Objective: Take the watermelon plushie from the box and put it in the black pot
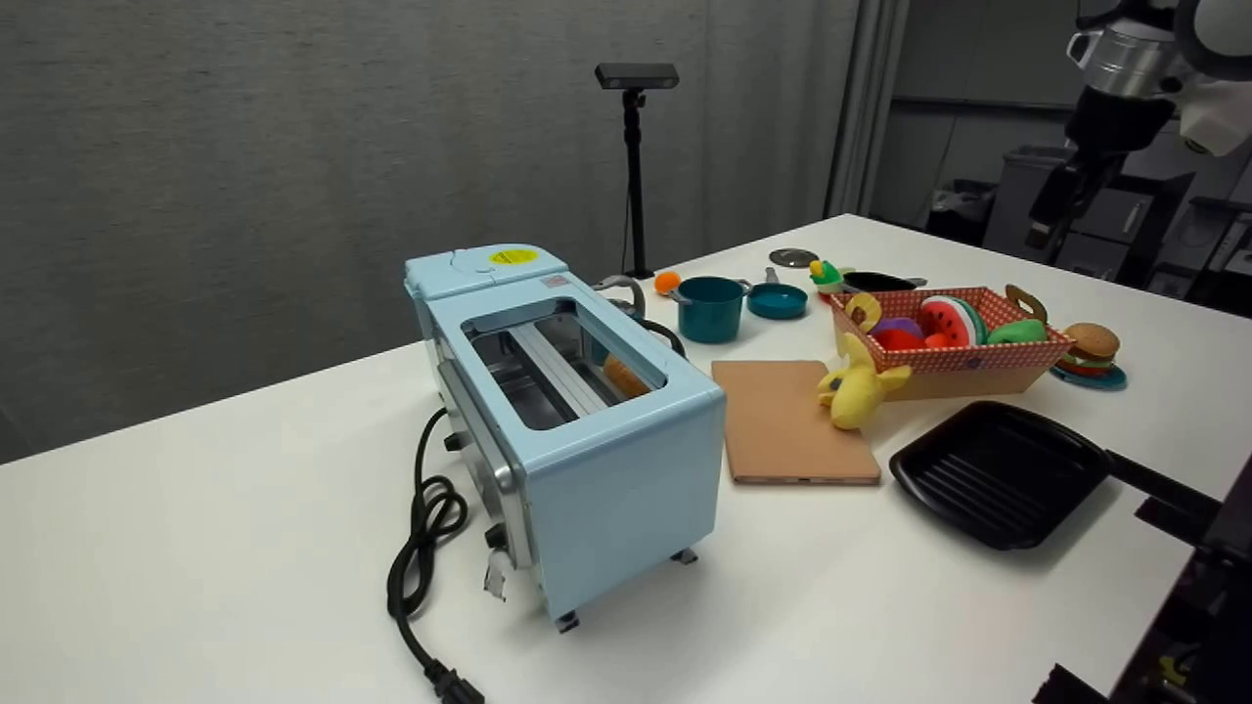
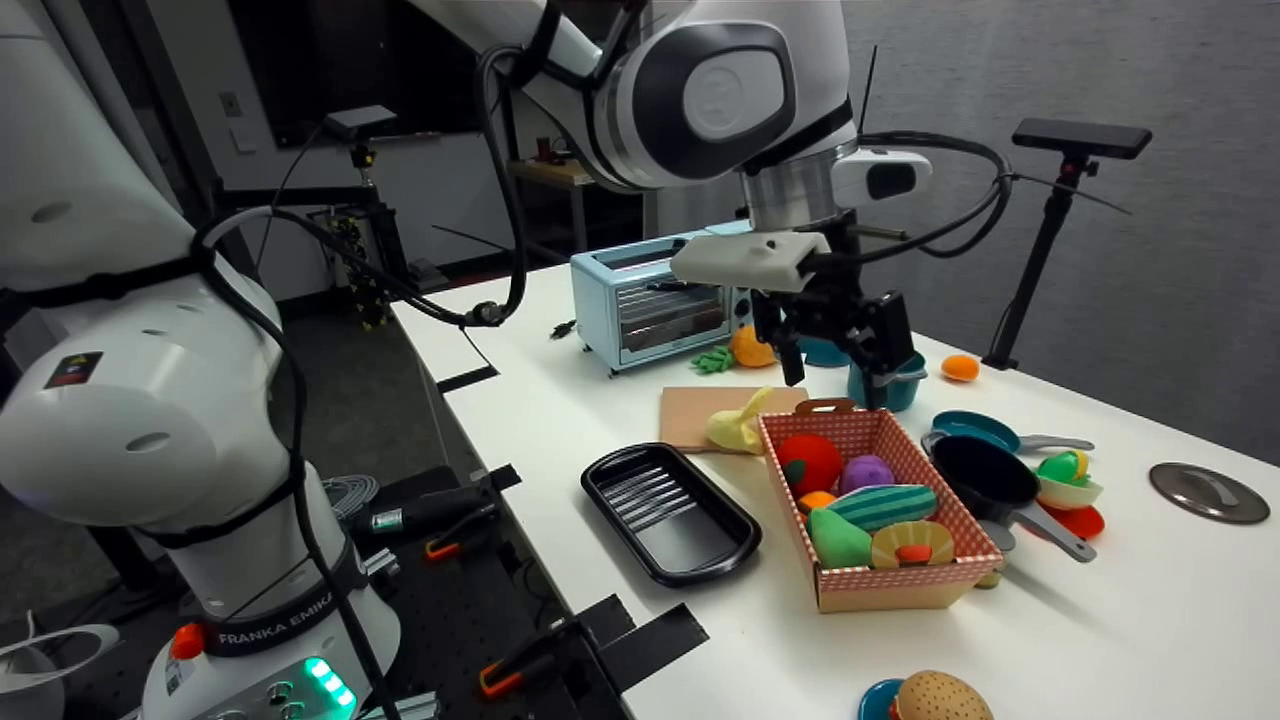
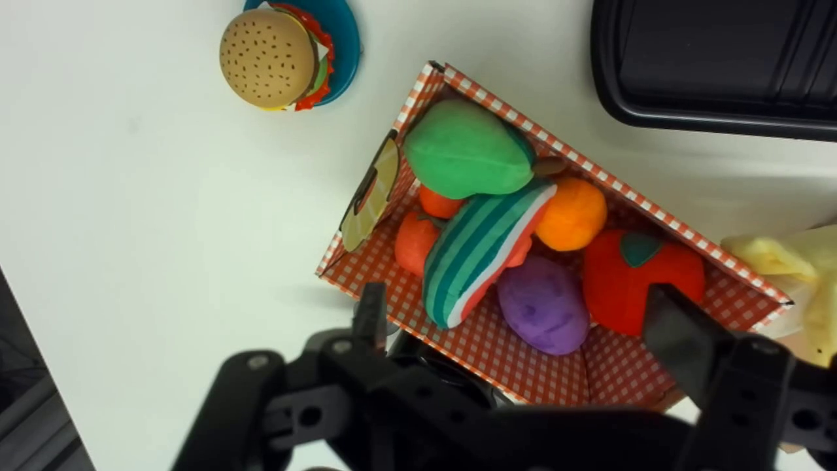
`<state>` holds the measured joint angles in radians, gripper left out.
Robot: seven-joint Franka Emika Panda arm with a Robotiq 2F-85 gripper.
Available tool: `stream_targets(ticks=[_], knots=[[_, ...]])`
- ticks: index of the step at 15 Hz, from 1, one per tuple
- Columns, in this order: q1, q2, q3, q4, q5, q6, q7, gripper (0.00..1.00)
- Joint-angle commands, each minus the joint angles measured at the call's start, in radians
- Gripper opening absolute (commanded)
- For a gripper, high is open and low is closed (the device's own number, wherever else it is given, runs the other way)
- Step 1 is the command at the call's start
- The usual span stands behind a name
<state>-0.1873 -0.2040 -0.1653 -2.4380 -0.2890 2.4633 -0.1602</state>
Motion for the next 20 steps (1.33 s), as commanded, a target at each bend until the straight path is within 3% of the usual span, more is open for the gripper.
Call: stream_targets(ticks=[1,9,20], knots=[[0.005,0.025,-0.003,0.021,0.016,-0.012,-0.010,1.00],[0.001,0.148,-0.003,0.108,0.008,-0.025,0.004,1.00],[0.006,0.420,-0.004,0.357,0.015,-0.082,0.002,1.00]])
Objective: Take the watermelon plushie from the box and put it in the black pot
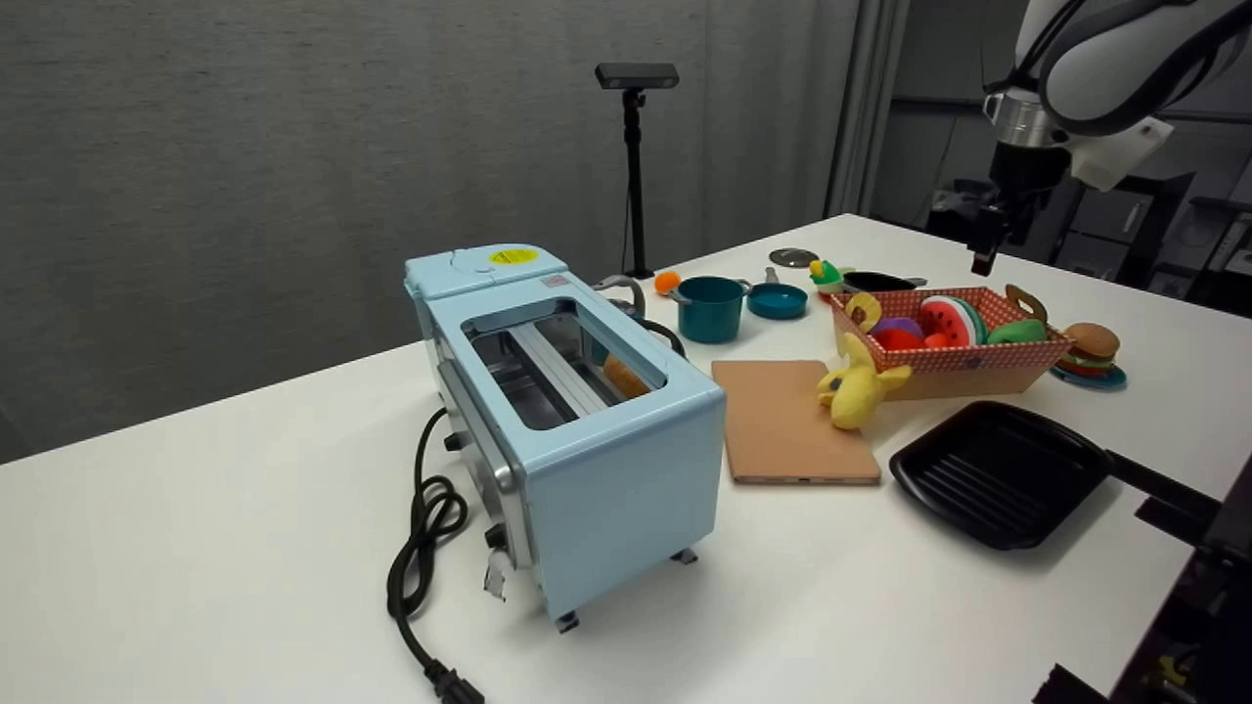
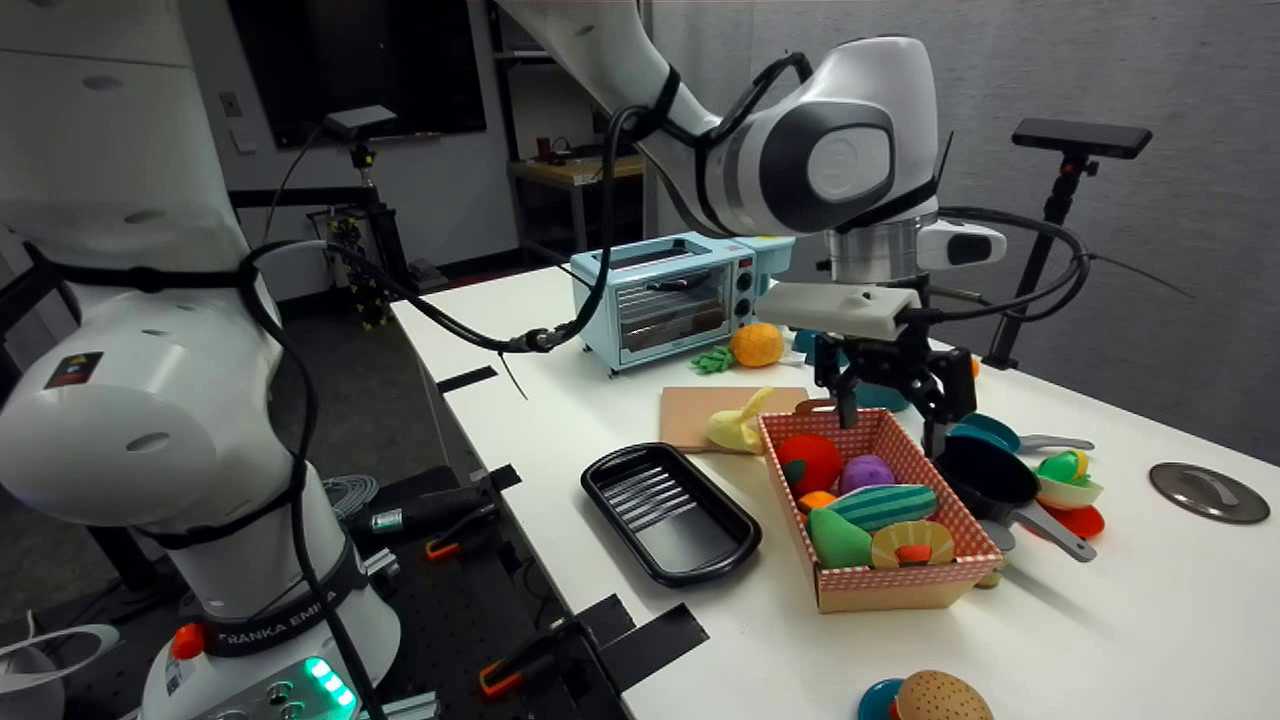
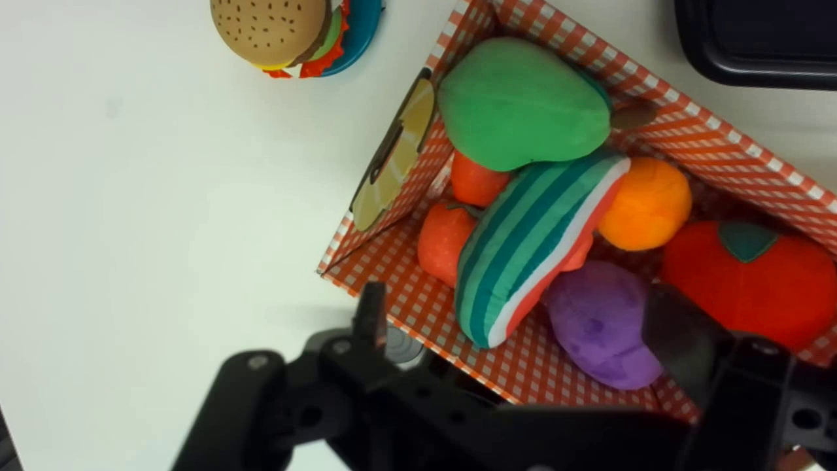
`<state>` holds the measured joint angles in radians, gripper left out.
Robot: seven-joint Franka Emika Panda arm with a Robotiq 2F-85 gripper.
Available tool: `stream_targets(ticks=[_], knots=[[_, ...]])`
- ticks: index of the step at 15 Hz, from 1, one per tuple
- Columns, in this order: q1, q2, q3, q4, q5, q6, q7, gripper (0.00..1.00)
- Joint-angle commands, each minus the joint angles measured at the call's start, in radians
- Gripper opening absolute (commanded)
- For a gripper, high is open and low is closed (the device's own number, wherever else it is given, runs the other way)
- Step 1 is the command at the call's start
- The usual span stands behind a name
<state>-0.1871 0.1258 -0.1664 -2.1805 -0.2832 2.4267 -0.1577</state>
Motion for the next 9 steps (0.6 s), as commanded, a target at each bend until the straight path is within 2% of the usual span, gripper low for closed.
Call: stream_targets(ticks=[1,9], knots=[[0.009,0.123,-0.002,0.124,0.004,-0.048,0.010,1.00],[0.025,0.357,0.005,0.309,-0.001,-0.094,0.009,1.00]])
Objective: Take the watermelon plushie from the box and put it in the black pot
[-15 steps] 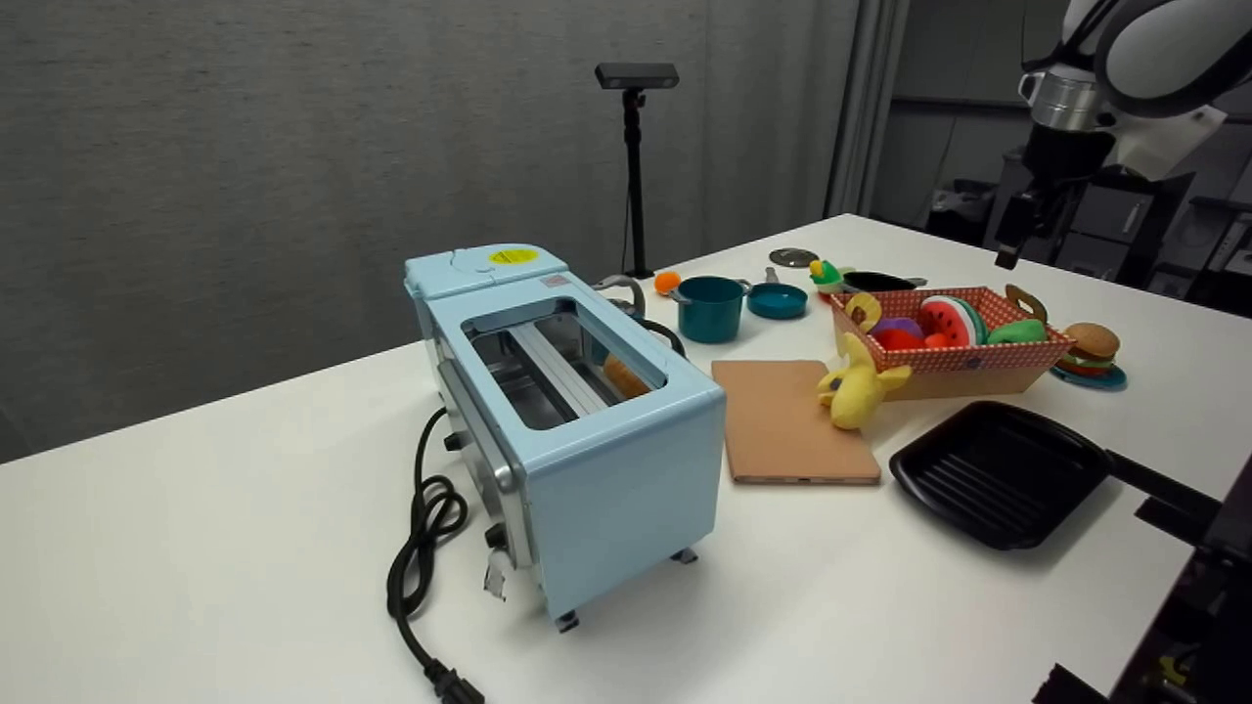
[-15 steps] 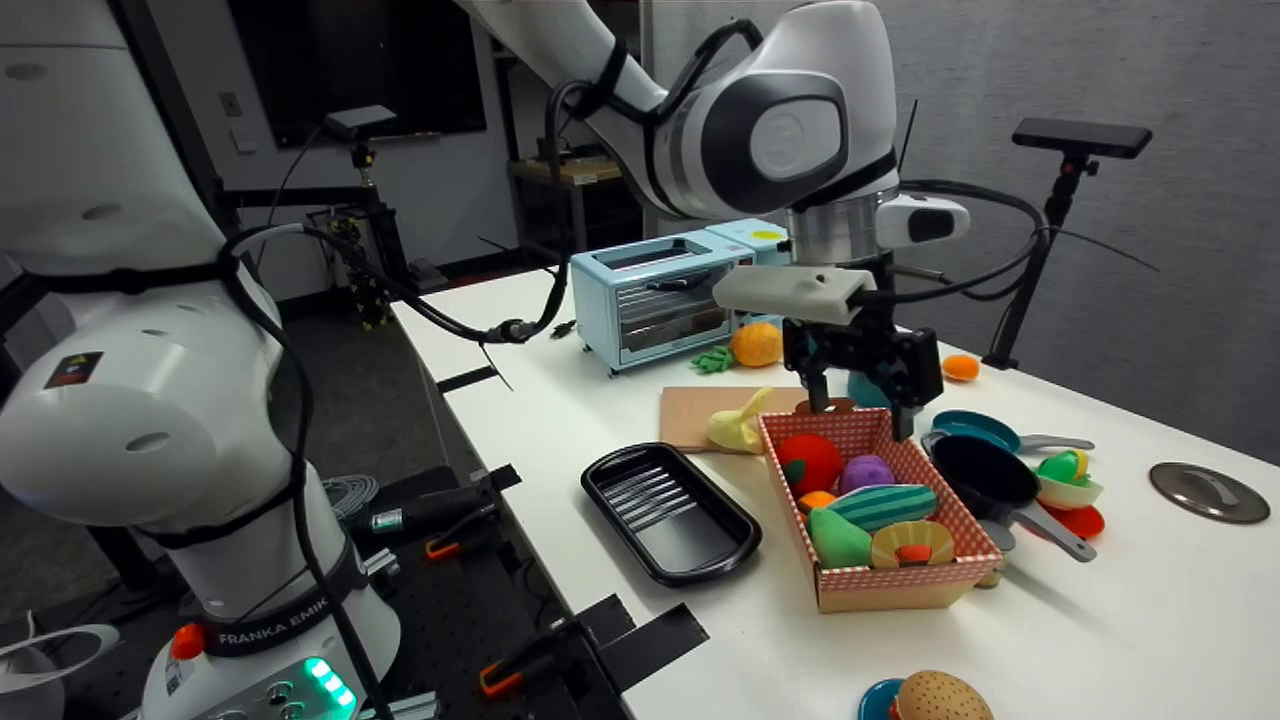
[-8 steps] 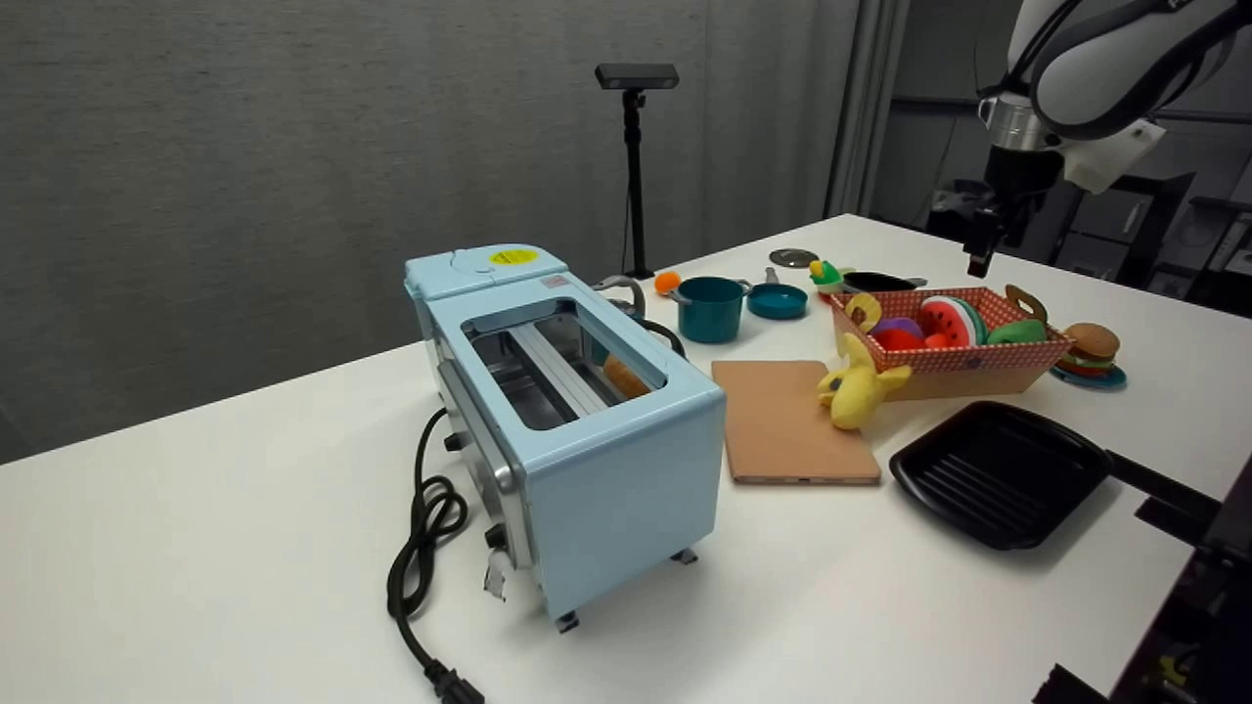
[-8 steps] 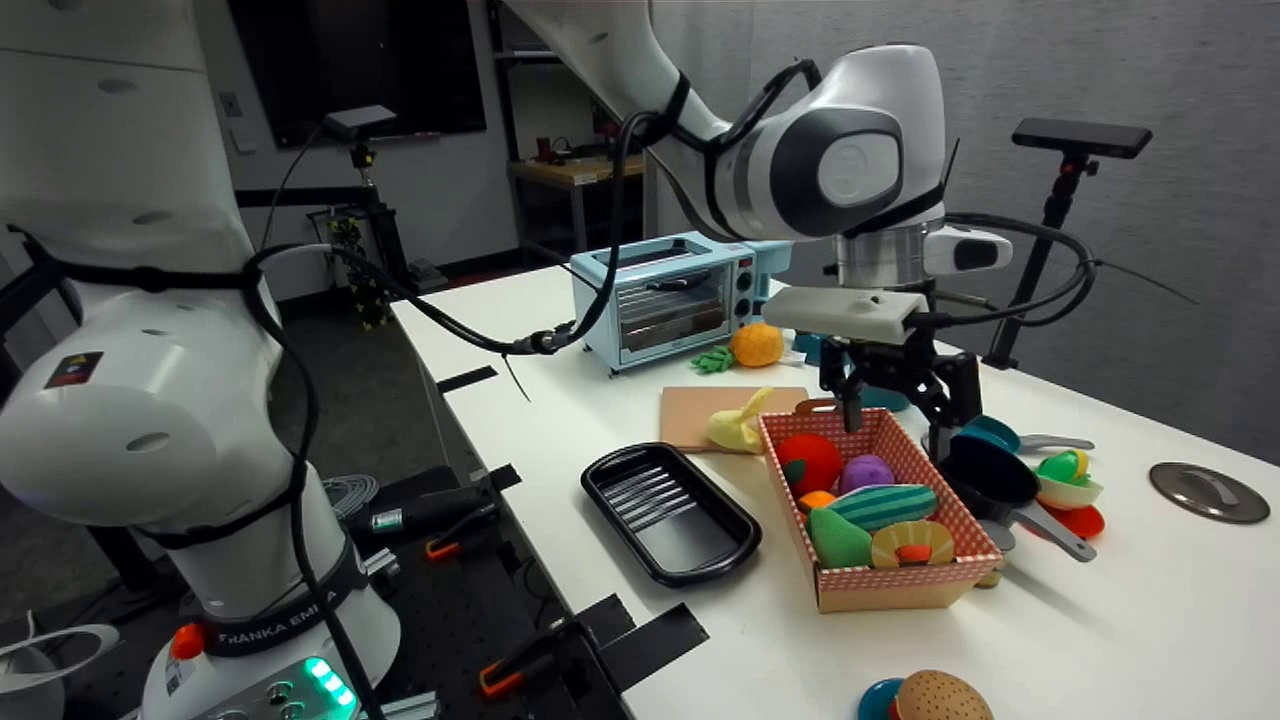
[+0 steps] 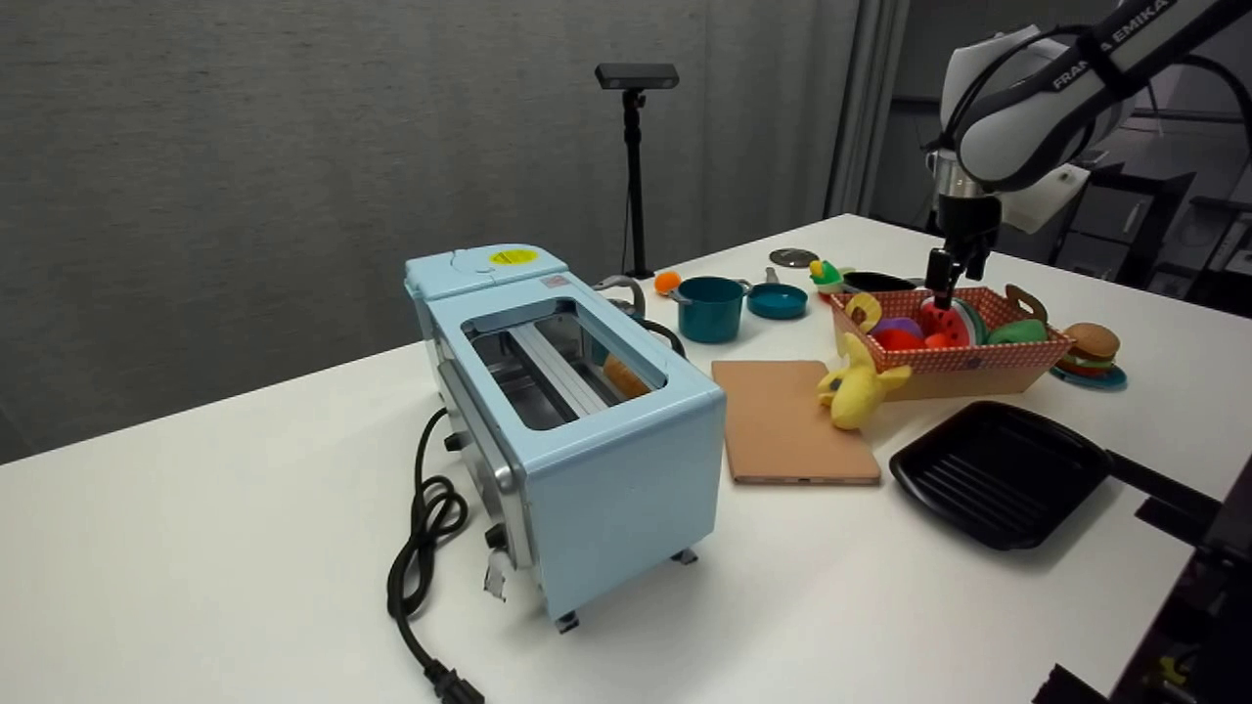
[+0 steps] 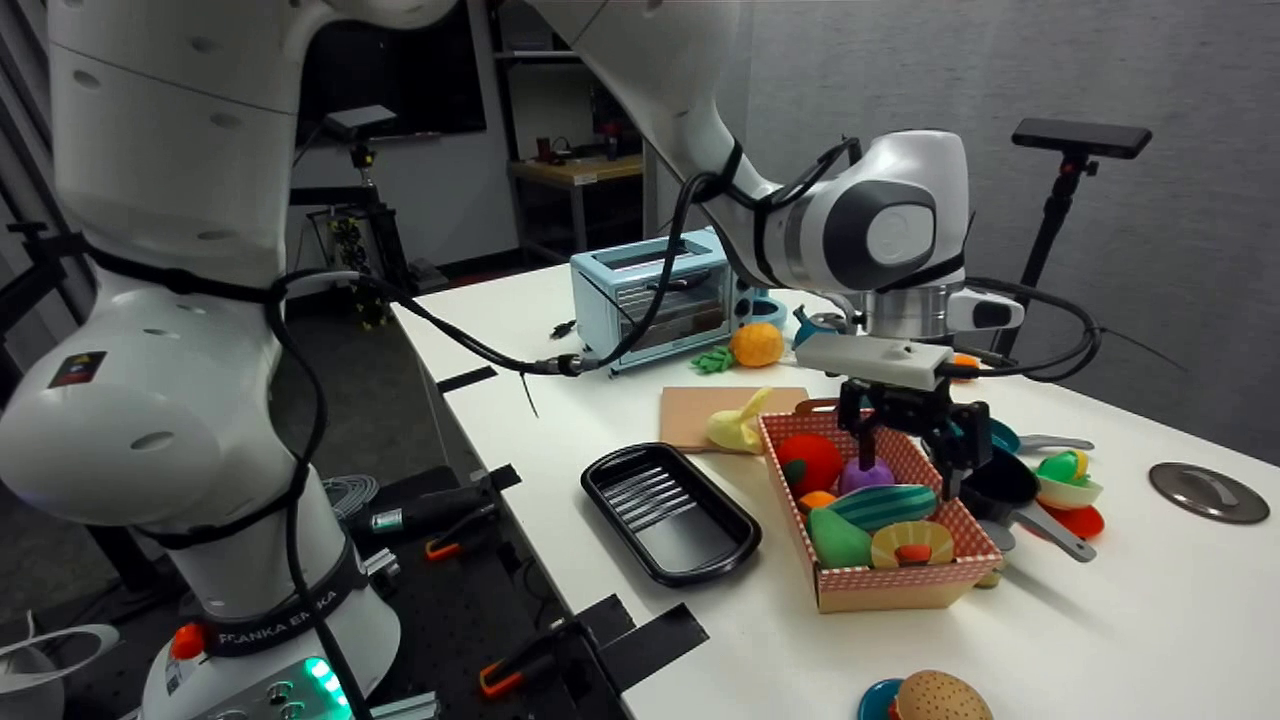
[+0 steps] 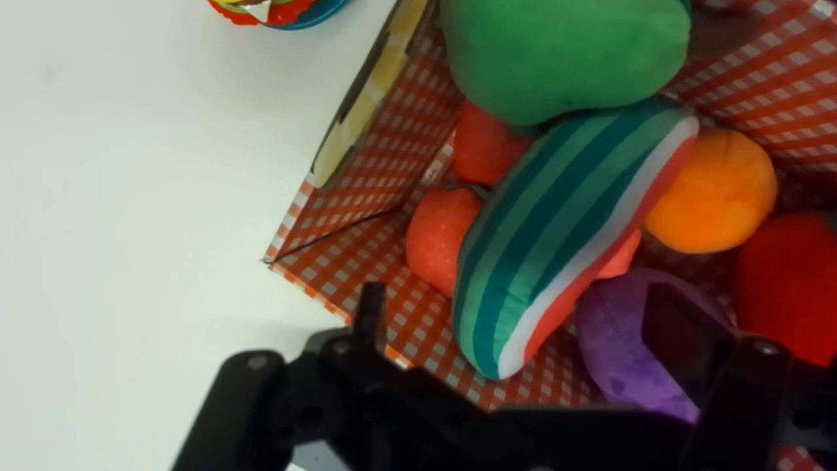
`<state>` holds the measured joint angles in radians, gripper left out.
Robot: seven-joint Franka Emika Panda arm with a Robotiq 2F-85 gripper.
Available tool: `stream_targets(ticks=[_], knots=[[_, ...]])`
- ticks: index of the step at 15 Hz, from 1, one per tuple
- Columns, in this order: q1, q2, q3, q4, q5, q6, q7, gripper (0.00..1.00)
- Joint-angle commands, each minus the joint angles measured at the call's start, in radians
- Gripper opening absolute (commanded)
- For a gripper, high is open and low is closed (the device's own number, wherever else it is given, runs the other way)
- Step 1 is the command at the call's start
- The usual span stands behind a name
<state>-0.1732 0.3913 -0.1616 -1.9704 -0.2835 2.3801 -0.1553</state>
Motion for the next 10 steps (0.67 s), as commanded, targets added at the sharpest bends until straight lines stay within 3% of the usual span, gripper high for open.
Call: stream_targets(ticks=[1,3,4,5,10], knots=[[0.016,0.118,-0.002,0.118,-0.008,-0.053,0.013,1.00],[0.020,0.164,-0.002,0.159,-0.004,-0.072,0.014,1.00],[0.022,0.183,-0.002,0.178,-0.002,-0.080,0.019,0.92],[0.024,0.198,-0.002,0.198,0.006,-0.097,0.029,0.74],[0.033,0.179,-0.004,0.220,0.027,-0.162,0.104,0.34]])
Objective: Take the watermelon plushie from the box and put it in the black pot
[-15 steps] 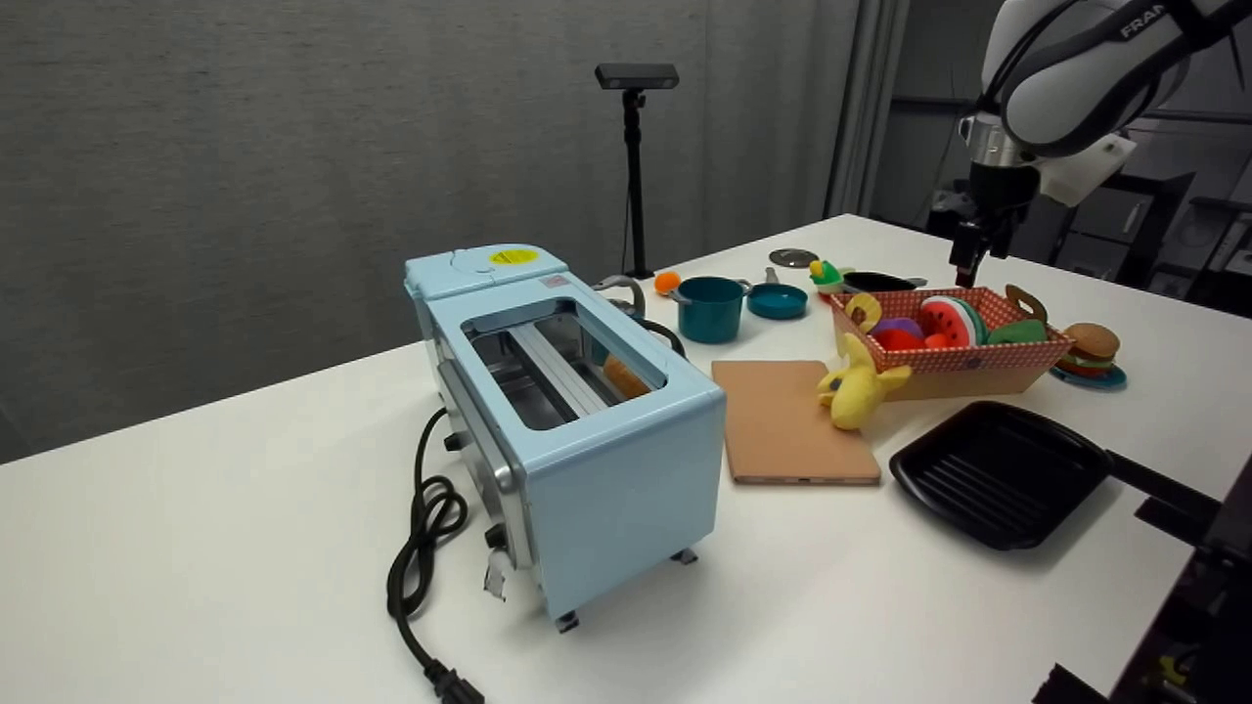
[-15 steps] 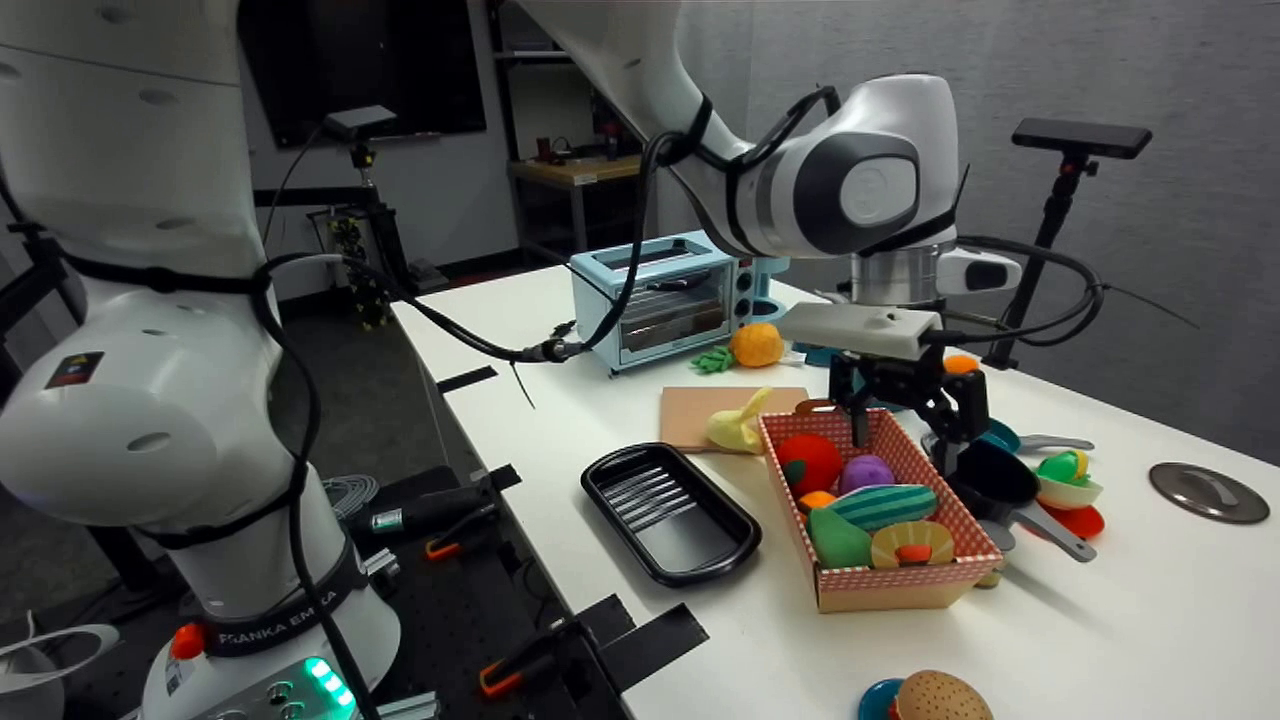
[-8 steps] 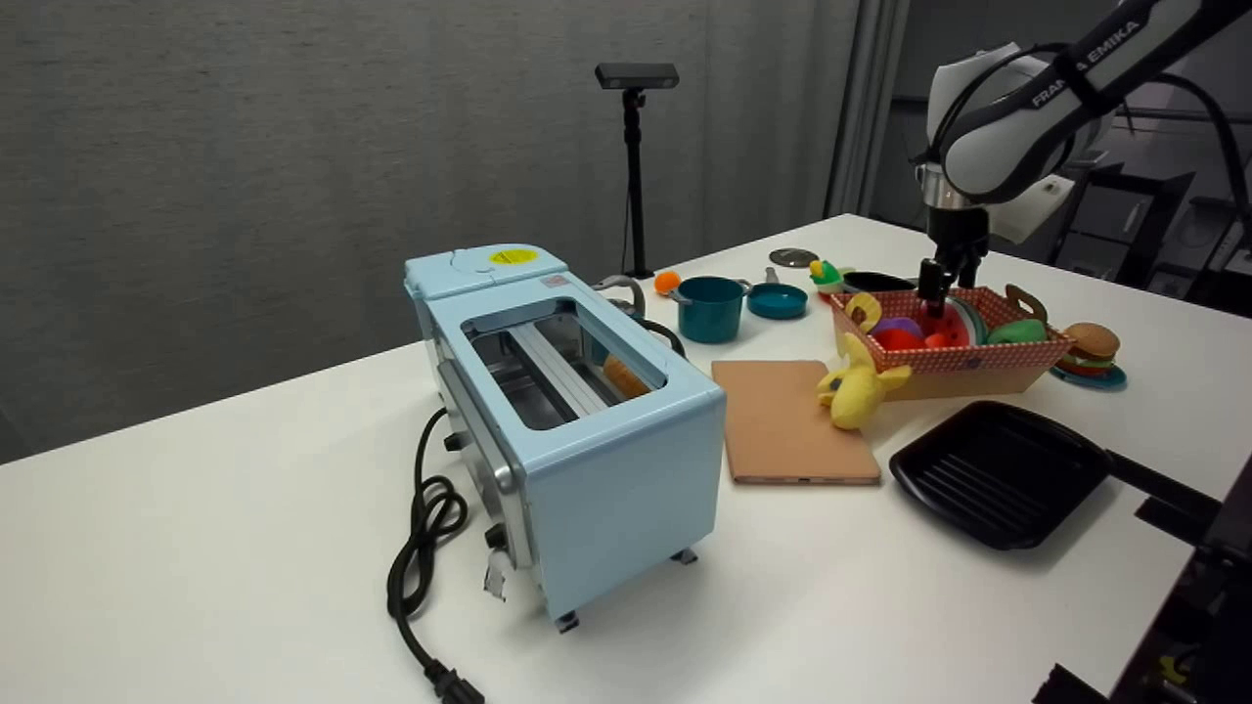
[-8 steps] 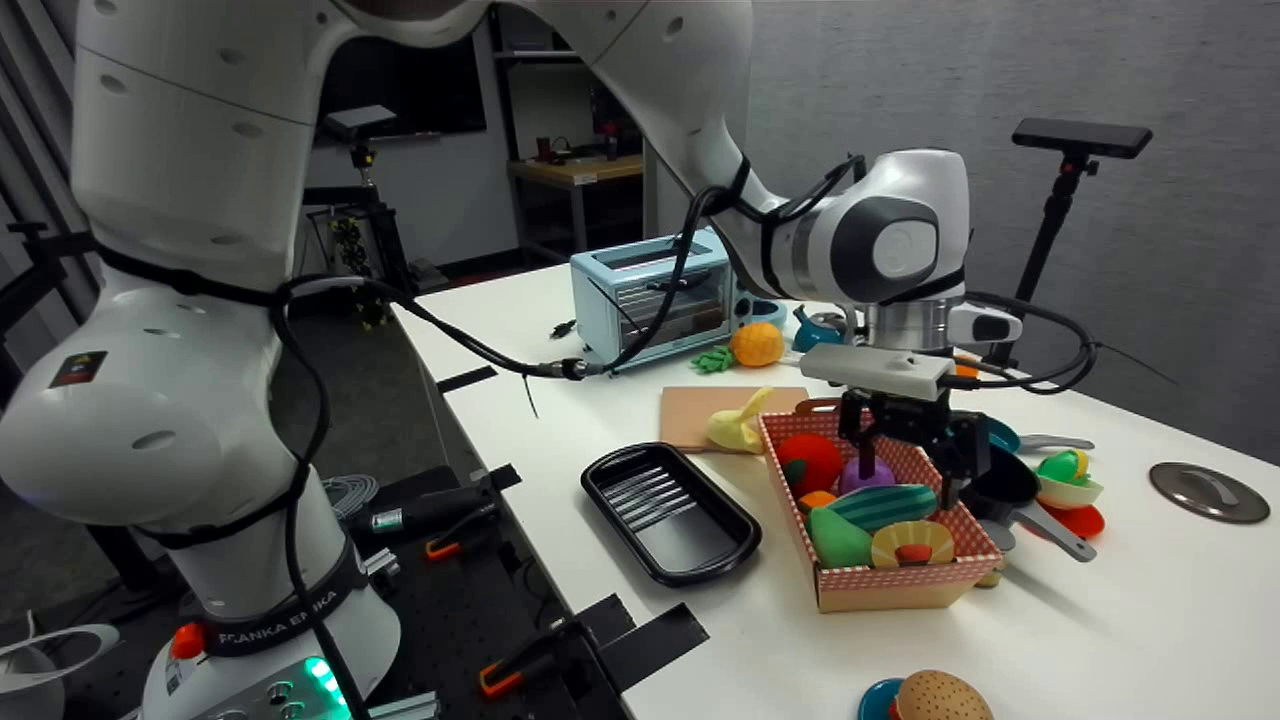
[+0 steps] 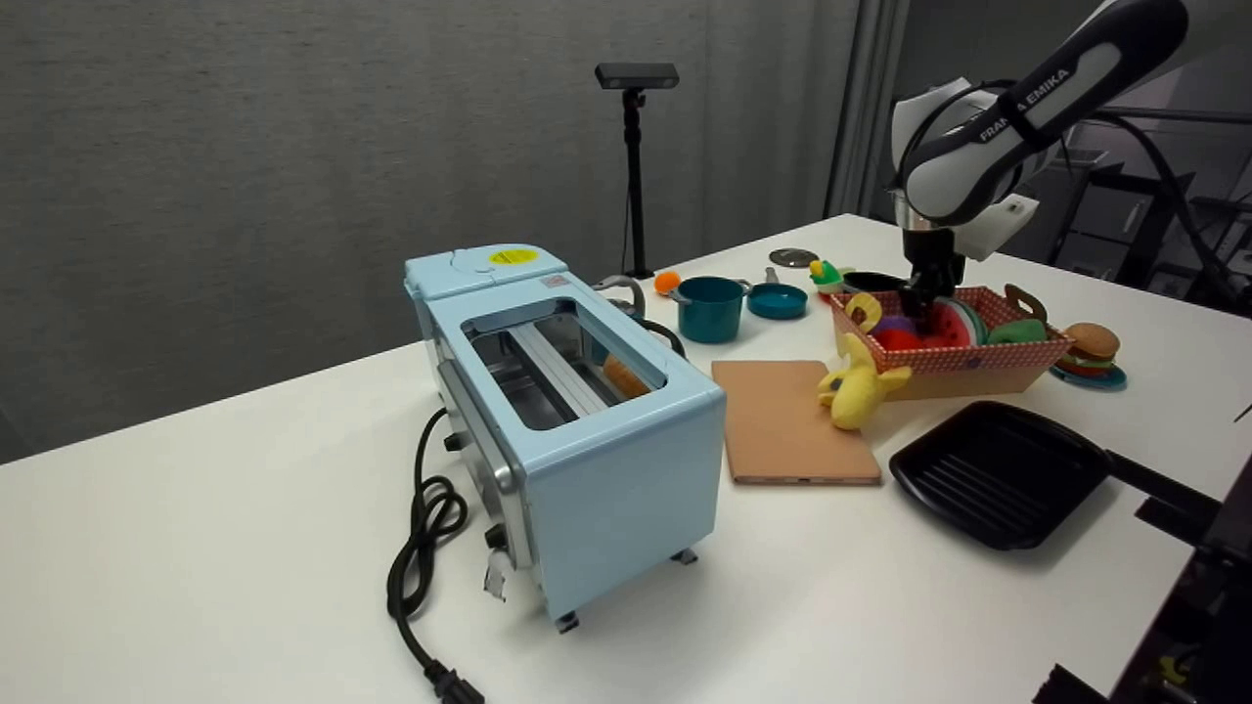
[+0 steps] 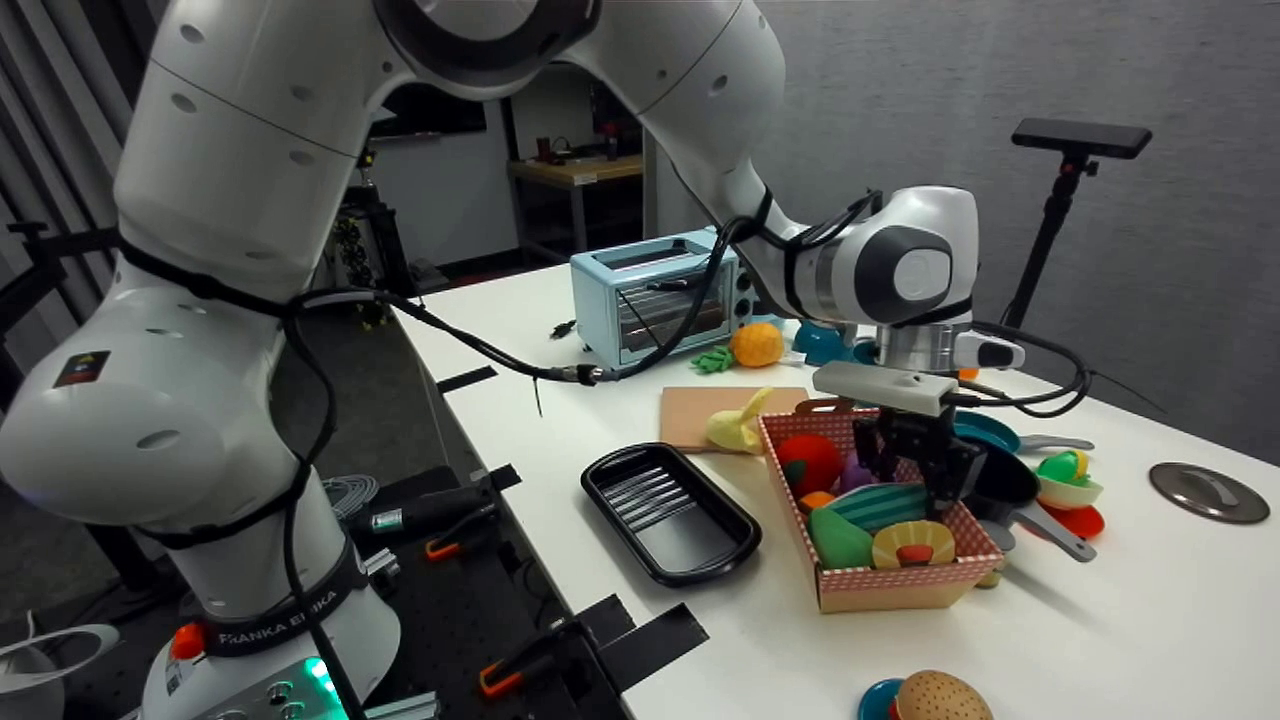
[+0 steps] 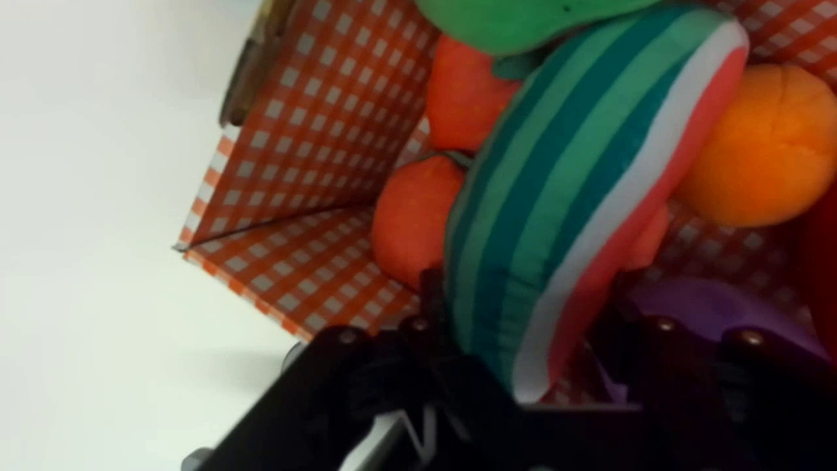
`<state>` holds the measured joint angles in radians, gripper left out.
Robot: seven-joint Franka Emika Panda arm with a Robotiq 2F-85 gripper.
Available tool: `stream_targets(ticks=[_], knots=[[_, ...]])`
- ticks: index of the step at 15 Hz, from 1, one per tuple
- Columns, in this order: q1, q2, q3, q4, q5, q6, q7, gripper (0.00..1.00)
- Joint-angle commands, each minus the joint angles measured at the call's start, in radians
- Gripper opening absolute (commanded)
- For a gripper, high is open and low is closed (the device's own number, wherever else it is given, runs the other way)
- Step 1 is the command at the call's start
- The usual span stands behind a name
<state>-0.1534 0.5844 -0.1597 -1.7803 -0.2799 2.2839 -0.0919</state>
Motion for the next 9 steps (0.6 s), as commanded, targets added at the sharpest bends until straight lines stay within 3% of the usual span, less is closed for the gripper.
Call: stream_targets(ticks=[1,3,5,9], knots=[[0.014,-0.033,-0.006,0.020,0.026,-0.074,0.055,0.27],[0.017,-0.080,-0.009,-0.016,0.029,-0.080,0.081,0.11],[0.014,-0.122,-0.010,-0.041,0.034,-0.085,0.101,0.02],[0.002,-0.209,-0.007,-0.084,0.063,-0.106,0.111,0.02]])
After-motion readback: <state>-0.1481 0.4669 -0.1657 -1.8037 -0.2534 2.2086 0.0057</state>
